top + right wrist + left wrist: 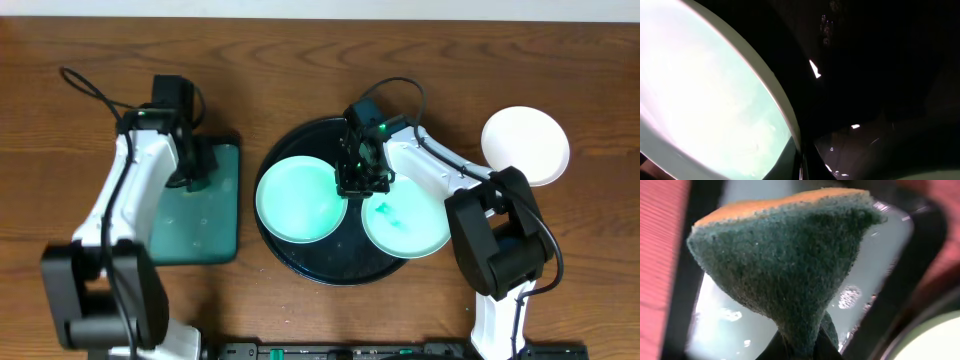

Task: Clean dirty plates on tray and stack at the side
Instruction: 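Return the sponge to the basin with the left gripper and withdraw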

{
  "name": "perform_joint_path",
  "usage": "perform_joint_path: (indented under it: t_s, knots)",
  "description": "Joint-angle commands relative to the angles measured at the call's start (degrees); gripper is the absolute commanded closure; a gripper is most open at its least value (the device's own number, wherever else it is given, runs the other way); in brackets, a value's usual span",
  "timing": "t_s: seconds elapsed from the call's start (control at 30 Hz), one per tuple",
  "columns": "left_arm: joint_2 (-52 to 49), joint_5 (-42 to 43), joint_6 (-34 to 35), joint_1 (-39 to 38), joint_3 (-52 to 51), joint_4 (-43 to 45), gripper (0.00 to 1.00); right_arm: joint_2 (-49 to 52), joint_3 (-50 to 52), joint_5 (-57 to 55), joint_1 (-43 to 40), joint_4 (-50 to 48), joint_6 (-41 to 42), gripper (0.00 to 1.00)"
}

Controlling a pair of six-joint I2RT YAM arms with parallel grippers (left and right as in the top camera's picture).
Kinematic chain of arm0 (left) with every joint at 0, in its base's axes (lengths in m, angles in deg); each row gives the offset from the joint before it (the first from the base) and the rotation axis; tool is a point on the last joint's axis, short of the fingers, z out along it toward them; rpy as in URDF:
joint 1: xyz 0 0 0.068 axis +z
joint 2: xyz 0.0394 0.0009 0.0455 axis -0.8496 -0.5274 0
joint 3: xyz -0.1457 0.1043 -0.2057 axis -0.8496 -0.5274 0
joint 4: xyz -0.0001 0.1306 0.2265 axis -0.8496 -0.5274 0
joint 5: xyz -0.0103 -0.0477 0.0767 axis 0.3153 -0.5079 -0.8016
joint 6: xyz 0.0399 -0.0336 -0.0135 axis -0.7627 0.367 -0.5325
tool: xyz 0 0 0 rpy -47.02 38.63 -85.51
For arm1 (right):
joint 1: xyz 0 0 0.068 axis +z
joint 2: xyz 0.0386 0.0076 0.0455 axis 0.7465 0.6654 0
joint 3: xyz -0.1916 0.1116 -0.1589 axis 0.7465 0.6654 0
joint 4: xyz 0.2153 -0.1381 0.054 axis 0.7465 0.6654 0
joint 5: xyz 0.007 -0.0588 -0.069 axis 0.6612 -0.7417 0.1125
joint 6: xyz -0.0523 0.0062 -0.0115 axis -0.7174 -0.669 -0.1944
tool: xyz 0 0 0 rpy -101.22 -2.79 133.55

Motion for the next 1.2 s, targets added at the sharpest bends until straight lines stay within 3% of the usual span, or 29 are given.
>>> perform_joint_path:
  t_s: [0.0,0.13,0.27,0.33,0.6,0.63,0.67,0.7,0.93,1.17]
  knots:
    - [-4.76,4.96,-1.31,0.9,0.04,-0.42,0.93,0.09,0.44,-1.27,0.2,0.22,0.35,0.99]
    - [-8.5,5.01,-1.29,0.9,0.04,-0.44,0.89,0.09,0.44,-1.27,0.2,0.28,0.33,0.99]
    - [-9.25,5.01,-1.31,0.9,0.04,-0.74,0.66,0.11,0.44,-1.27,0.2,0.28,0.15,0.99]
    - [-9.05,5.01,-1.31,0.9,0.04,-1.01,0.6,0.11,0.44,-1.27,0.2,0.26,0.15,0.99]
    - [-2.45,8.87,-1.27,0.76,0.07,-1.2,0.52,0.09,0.42,-0.52,0.2,-0.63,-0.52,0.99]
    - [-0.9,9.05,-1.29,0.7,0.07,-1.25,0.45,0.11,0.42,0.02,0.2,-0.79,-0.52,0.99]
    - [1.09,9.09,-1.25,0.63,0.07,-1.44,0.29,0.09,0.42,0.72,0.2,-0.79,-0.48,0.99]
    - [3.15,9.25,-1.16,0.61,0.07,-1.7,0.21,0.09,0.42,1.57,0.2,-0.79,-0.48,0.99]
    - [15.93,9.49,2.47,0.35,0.04,-4.11,0.2,0.09,0.35,3.98,-0.37,0.98,1.29,0.99]
    - [24.13,9.49,2.84,0.35,0.04,-6.23,0.2,0.09,0.28,13.46,-3.19,3.37,1.25,0.99]
